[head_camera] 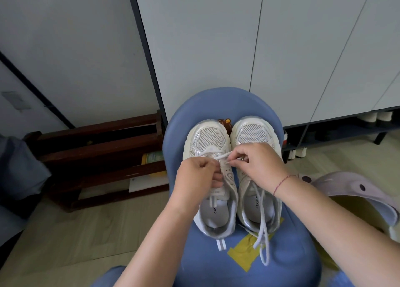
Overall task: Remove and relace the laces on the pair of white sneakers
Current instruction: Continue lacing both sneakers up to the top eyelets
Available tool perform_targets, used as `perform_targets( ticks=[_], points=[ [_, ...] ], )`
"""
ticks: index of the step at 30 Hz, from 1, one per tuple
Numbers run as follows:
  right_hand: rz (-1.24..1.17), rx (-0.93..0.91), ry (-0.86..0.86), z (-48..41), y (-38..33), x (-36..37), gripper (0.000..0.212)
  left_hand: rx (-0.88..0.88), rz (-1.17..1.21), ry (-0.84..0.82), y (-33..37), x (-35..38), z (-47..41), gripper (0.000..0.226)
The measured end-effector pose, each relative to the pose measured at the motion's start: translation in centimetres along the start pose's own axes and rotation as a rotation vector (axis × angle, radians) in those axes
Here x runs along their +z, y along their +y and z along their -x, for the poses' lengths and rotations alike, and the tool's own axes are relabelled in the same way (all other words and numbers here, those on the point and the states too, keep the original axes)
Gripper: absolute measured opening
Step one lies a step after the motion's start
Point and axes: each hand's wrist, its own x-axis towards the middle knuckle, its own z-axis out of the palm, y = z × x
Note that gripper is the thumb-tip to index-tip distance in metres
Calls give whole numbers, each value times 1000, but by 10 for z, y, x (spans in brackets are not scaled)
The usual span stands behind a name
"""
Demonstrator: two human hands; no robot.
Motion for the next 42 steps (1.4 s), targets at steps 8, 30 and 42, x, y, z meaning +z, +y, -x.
perform_targets(
  ticks=[8,30,42],
  points=[
    [75,-53,55,-2,-1,9,6,-95,168,-177,-4,0,-10,34],
    [-2,-43,-35,5,2,0,20,2,38,-134,-20,9,-15,23],
    [7,40,68,17,8,-1,17,78,37,-70,-26,2,1,19]
  ],
)
